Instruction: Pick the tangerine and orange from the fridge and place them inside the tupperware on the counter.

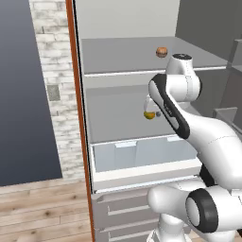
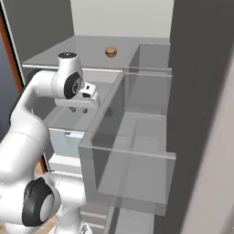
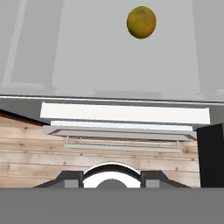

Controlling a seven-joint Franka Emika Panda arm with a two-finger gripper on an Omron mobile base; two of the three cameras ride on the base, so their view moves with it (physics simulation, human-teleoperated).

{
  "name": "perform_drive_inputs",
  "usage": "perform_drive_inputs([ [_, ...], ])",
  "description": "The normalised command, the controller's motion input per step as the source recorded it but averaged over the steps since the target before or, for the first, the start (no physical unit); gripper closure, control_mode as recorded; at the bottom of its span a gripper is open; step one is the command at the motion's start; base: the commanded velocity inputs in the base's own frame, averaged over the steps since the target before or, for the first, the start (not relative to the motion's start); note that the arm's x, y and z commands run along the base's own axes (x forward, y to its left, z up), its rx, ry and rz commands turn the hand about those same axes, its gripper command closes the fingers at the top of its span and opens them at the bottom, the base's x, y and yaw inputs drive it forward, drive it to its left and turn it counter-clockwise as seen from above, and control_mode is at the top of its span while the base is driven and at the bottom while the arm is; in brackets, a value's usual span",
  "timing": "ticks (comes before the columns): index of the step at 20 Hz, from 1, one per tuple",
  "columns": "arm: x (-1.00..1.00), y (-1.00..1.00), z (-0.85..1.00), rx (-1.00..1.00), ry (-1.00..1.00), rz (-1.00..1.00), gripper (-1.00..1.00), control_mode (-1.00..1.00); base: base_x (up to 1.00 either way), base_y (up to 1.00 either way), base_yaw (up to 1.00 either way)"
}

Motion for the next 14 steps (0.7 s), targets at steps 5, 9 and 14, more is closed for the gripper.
perform_drive_inputs([
  [5,0.0,0.0,0.0,0.0,0.0,0.0,-1.0,1.0,0.06,0.06,-0.01],
  [9,0.0,0.0,0.0,0.0,0.0,0.0,-1.0,1.0,0.43,0.21,-0.16],
  [14,0.0,0.0,0.0,0.0,0.0,0.0,-1.0,1.0,0.57,0.15,-0.07],
])
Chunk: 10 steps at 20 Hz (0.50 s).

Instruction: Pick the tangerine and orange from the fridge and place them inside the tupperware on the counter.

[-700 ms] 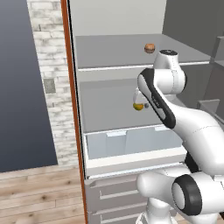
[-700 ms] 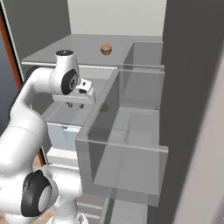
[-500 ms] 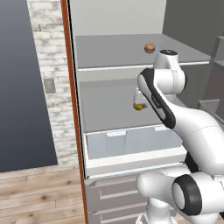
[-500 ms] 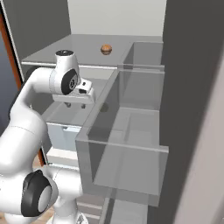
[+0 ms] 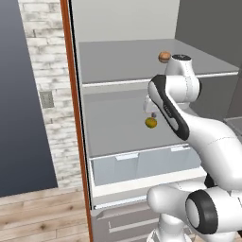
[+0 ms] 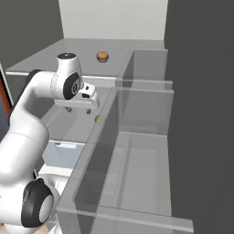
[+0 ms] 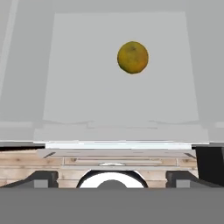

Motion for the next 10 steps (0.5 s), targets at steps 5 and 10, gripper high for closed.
perform_drive_inputs([
  [5,0.0,0.0,0.0,0.0,0.0,0.0,-1.0,1.0,0.49,0.16,-0.08],
  [10,0.0,0.0,0.0,0.0,0.0,0.0,-1.0,1.0,0.15,0.0,0.0],
])
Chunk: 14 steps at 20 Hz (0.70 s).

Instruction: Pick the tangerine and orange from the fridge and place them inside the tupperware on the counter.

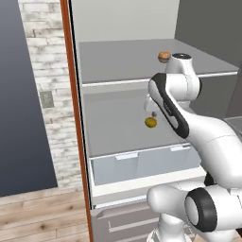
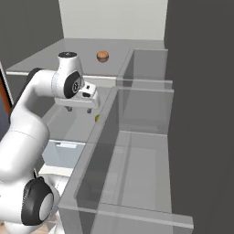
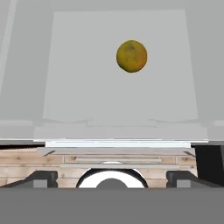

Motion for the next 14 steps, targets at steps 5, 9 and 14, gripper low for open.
perform_drive_inputs([
  [5,-0.06,0.0,-0.46,-0.02,-0.06,0.0,-1.0,-1.0,0.0,0.0,0.0],
  [9,-0.47,0.0,-0.76,0.0,-0.59,0.0,-1.0,-1.0,0.0,0.0,0.0],
  [14,-0.09,-0.1,-0.35,0.01,-0.51,0.0,-1.0,-1.0,0.0,0.0,0.0],
])
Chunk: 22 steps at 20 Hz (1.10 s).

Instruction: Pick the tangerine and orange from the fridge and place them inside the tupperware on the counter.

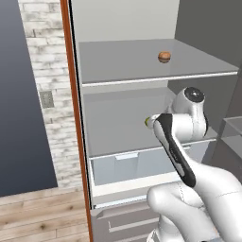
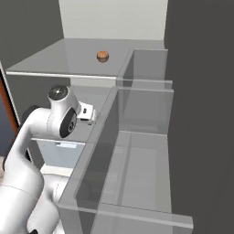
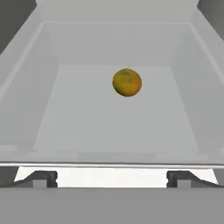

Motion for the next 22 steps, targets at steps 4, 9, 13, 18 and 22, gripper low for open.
perform_drive_inputs([
  [4,0.57,-0.05,-0.03,0.06,0.12,-0.12,-1.0,-1.0,0.0,0.0,0.0],
  [9,0.55,-0.03,0.0,0.01,0.18,-0.1,-1.0,-1.0,0.0,0.0,0.0],
  [13,0.53,-0.09,0.0,0.0,0.03,-0.02,-1.0,-1.0,0.0,0.0,0.0],
  [18,0.43,-0.11,-0.02,0.0,0.0,0.0,-1.0,-1.0,0.0,0.0,0.0],
  [22,0.35,-0.05,-0.11,0.0,0.0,0.0,-1.0,-1.0,0.0,0.0,0.0],
])
